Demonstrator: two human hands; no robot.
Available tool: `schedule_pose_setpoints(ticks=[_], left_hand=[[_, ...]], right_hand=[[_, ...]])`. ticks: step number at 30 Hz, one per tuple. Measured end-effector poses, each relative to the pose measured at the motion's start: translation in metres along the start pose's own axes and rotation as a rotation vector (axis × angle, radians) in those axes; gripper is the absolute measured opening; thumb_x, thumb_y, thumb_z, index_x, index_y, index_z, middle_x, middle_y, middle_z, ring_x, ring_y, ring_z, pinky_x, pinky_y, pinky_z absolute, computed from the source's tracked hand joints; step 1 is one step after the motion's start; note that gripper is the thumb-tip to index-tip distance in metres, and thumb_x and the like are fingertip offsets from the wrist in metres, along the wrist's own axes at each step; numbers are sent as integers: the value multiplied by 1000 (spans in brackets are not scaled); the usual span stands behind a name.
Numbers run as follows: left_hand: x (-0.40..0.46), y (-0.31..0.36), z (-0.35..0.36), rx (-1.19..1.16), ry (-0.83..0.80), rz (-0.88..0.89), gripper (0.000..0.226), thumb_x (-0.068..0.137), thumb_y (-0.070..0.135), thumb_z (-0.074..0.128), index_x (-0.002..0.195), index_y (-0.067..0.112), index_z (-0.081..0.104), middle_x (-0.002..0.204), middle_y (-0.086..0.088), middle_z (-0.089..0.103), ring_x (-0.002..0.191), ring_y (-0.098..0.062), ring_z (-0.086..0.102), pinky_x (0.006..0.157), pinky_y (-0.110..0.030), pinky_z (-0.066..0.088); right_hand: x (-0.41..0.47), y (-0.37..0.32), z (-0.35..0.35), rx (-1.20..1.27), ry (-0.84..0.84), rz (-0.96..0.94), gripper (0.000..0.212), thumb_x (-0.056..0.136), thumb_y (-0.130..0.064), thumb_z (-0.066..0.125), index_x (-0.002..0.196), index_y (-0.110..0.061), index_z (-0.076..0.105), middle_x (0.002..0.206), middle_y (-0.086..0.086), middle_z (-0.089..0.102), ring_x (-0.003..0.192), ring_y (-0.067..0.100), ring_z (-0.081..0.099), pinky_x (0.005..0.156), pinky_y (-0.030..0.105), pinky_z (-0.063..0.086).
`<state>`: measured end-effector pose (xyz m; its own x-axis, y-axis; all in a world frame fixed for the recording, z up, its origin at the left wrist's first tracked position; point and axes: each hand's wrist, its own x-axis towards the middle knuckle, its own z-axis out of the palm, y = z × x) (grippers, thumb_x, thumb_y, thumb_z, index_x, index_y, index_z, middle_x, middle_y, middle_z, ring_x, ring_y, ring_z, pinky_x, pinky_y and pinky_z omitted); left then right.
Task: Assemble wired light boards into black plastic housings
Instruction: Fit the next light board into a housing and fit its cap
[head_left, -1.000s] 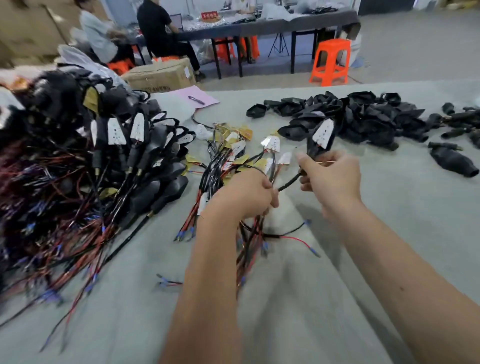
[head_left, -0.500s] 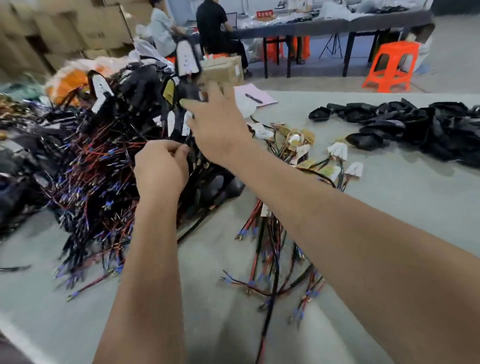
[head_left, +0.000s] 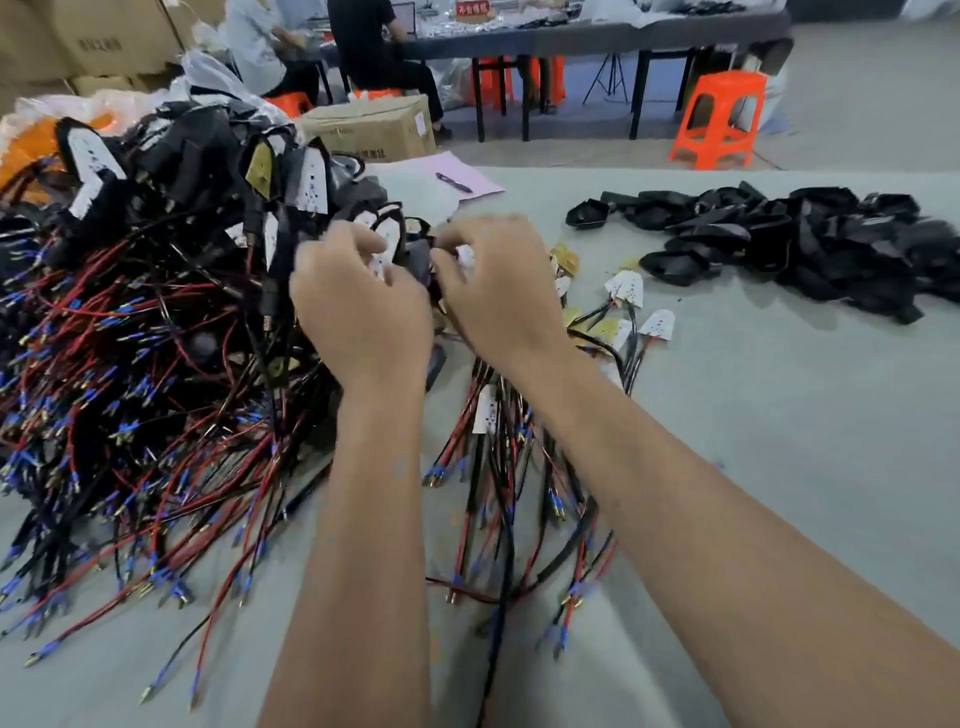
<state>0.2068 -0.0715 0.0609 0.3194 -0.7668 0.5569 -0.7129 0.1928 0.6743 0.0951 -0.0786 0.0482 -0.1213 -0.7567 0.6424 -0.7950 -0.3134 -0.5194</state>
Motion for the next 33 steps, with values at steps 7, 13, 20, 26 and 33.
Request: schedule_pose_setpoints(ticks=[7, 13, 20, 26, 33], left_hand=[[-69, 39, 69, -50, -715, 50, 12, 89, 14, 68, 82, 24, 68, 94, -1, 73, 93, -21, 68, 80, -29, 53], [-103, 52, 88, 97, -718, 60, 19, 93, 32, 66, 82, 18, 72, 93, -2, 69, 95, -30, 67, 73, -32, 44], [-95, 56, 95, 153, -689, -37, 23, 89, 34, 69, 95, 13, 75, 99, -13, 73, 100, -35, 66, 80, -37, 51], [-100, 57, 93, 162, -642, -62, 14, 87, 31, 75, 97, 21, 78, 105, -7, 74, 103, -32, 67, 79, -34, 48], [-107, 52, 92, 105, -522, -46, 12, 89, 27, 77, 98, 20, 74, 103, -5, 73, 102, -29, 67, 74, -29, 39]], right_hand=[[-56, 91, -72, -456, -100, 612, 18, 94, -24, 58, 79, -15, 58, 83, 9, 62, 81, 33, 59, 65, 33, 40], [-75, 105, -76, -425, -361, 737, 29, 97, -39, 61, 104, -12, 60, 115, 14, 67, 106, 38, 64, 71, 34, 40], [-71, 87, -66, -267, -407, 700, 26, 102, -9, 45, 115, 1, 65, 121, 24, 66, 112, 42, 62, 74, 34, 37], [-71, 95, -77, -271, -400, 676, 14, 98, -22, 59, 101, -9, 64, 116, 16, 68, 107, 36, 63, 73, 31, 40], [-80, 125, -119, -429, -339, 807, 22, 93, -14, 58, 113, -9, 67, 119, 14, 67, 111, 36, 64, 74, 30, 41]])
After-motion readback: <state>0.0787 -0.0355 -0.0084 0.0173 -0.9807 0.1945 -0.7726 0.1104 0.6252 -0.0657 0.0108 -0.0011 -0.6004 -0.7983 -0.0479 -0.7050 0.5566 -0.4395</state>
